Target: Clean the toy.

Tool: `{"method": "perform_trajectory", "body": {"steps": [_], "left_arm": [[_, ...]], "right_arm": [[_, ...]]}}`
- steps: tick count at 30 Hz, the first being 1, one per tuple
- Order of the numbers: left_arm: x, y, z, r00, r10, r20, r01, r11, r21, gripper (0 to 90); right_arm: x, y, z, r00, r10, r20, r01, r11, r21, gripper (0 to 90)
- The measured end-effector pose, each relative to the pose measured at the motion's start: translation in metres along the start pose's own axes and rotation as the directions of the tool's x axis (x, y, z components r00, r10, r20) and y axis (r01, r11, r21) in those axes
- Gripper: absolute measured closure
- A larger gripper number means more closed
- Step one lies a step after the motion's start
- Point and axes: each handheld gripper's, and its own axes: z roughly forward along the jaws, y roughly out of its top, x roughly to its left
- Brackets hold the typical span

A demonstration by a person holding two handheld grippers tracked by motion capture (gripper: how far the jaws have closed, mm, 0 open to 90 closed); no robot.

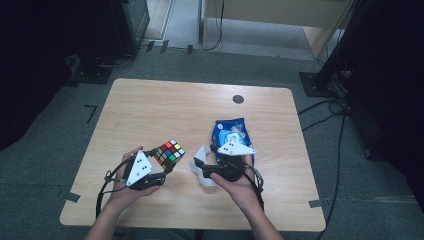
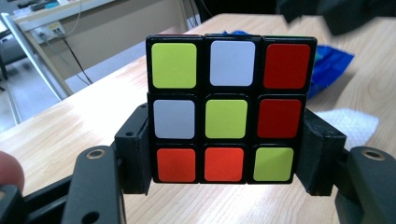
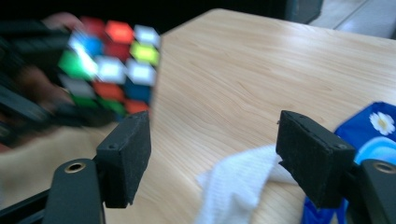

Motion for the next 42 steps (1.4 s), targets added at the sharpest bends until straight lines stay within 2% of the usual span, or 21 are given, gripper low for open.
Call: {"method": "perform_trajectory", "body": {"steps": [2, 5, 7, 11, 12, 15, 17, 19, 21, 22, 23, 26, 29, 30, 34, 35, 36, 37, 39, 42], "left_arm": [[0.003, 0.000, -0.001, 0.9999, -0.016, 0.000, 0.016, 0.9999, -0.004, 34.2], [0.004, 0.000, -0.002, 0.9997, -0.026, 0.006, 0.026, 0.9996, -0.007, 34.2], [0.004, 0.000, -0.001, 0.9995, -0.028, 0.013, 0.029, 0.9996, -0.006, 34.2], [0.003, 0.000, -0.001, 0.9990, -0.038, 0.024, 0.038, 0.9992, -0.009, 34.2], [0.003, 0.000, -0.001, 0.9987, -0.043, 0.027, 0.044, 0.9990, -0.011, 34.2], [0.003, 0.001, -0.001, 0.9982, -0.051, 0.032, 0.051, 0.9986, -0.015, 34.2], [0.003, 0.001, -0.001, 0.9978, -0.055, 0.036, 0.056, 0.9983, -0.016, 34.2], [0.002, 0.001, -0.001, 0.9976, -0.056, 0.041, 0.057, 0.9982, -0.018, 34.2], [0.002, 0.001, 0.000, 0.9975, -0.057, 0.042, 0.058, 0.9981, -0.018, 34.2], [0.001, 0.001, 0.000, 0.9970, -0.061, 0.047, 0.062, 0.9979, -0.018, 34.2], [0.001, 0.001, 0.000, 0.9970, -0.061, 0.047, 0.062, 0.9979, -0.018, 34.2], [0.000, 0.002, 0.001, 0.9960, -0.066, 0.060, 0.067, 0.9975, -0.019, 34.2], [-0.001, 0.002, 0.001, 0.9952, -0.071, 0.067, 0.072, 0.9972, -0.018, 34.3], [-0.001, 0.002, 0.002, 0.9945, -0.074, 0.074, 0.075, 0.9970, -0.017, 34.2], [-0.001, 0.001, 0.002, 0.9906, -0.095, 0.098, 0.097, 0.9952, -0.016, 34.2], [-0.001, 0.001, 0.002, 0.9906, -0.095, 0.098, 0.097, 0.9952, -0.016, 34.2], [-0.001, 0.000, 0.002, 0.9891, -0.103, 0.105, 0.105, 0.9944, -0.013, 34.2], [-0.001, 0.000, 0.002, 0.9891, -0.103, 0.105, 0.105, 0.9944, -0.013, 34.2], [-0.001, 0.000, 0.003, 0.9883, -0.107, 0.109, 0.108, 0.9941, -0.008, 34.2], [-0.001, -0.003, 0.003, 0.9873, -0.116, 0.109, 0.116, 0.9932, 0.000, 34.2]], "right_arm": [[-0.004, -0.008, 0.009, 0.9994, -0.012, 0.033, 0.012, 0.9998, 0.018, 29.9], [-0.006, -0.017, 0.017, 0.9986, -0.013, 0.051, 0.011, 0.9991, 0.040, 33.5], [-0.003, -0.028, 0.030, 0.9950, -0.049, 0.087, 0.043, 0.9966, 0.071, 37.8], [0.003, -0.037, 0.040, 0.9929, -0.046, 0.110, 0.037, 0.9953, 0.090, 39.0], [0.008, -0.044, 0.048, 0.9887, -0.062, 0.137, 0.047, 0.9932, 0.106, 40.2], [0.010, -0.053, 0.059, 0.9835, -0.077, 0.164, 0.057, 0.9905, 0.125, 44.3], [0.009, -0.056, 0.061, 0.9813, -0.077, 0.176, 0.055, 0.9902, 0.129, 46.4], [0.005, -0.064, 0.066, 0.9773, -0.094, 0.190, 0.069, 0.9890, 0.131, 52.7], [0.004, -0.065, 0.067, 0.9763, -0.097, 0.193, 0.072, 0.9882, 0.135, 54.5], [0.001, -0.067, 0.068, 0.9760, -0.095, 0.196, 0.066, 0.9866, 0.149, 58.5], [0.001, -0.067, 0.067, 0.9757, -0.094, 0.198, 0.066, 0.9878, 0.141, 59.4], [0.001, -0.067, 0.068, 0.9672, -0.122, 0.223, 0.089, 0.9837, 0.156, 64.3], [0.002, -0.067, 0.069, 0.9652, -0.132, 0.226, 0.091, 0.9791, 0.182, 66.5], [0.001, -0.067, 0.071, 0.9638, -0.148, 0.222, 0.098, 0.9699, 0.223, 70.4], [-0.001, -0.067, 0.071, 0.9739, -0.145, 0.175, 0.104, 0.9691, 0.224, 80.0], [-0.001, -0.067, 0.071, 0.9739, -0.145, 0.175, 0.104, 0.9691, 0.224, 80.0], [-0.002, -0.067, 0.070, 0.9739, -0.161, 0.160, 0.122, 0.9663, 0.227, 86.6], [-0.002, -0.067, 0.070, 0.9739, -0.161, 0.160, 0.122, 0.9663, 0.227, 86.6], [-0.003, -0.066, 0.066, 0.9822, -0.134, 0.131, 0.105, 0.9717, 0.212, 88.6], [-0.002, -0.056, 0.055, 0.9865, -0.116, 0.116, 0.098, 0.9844, 0.146, 88.9]]}}
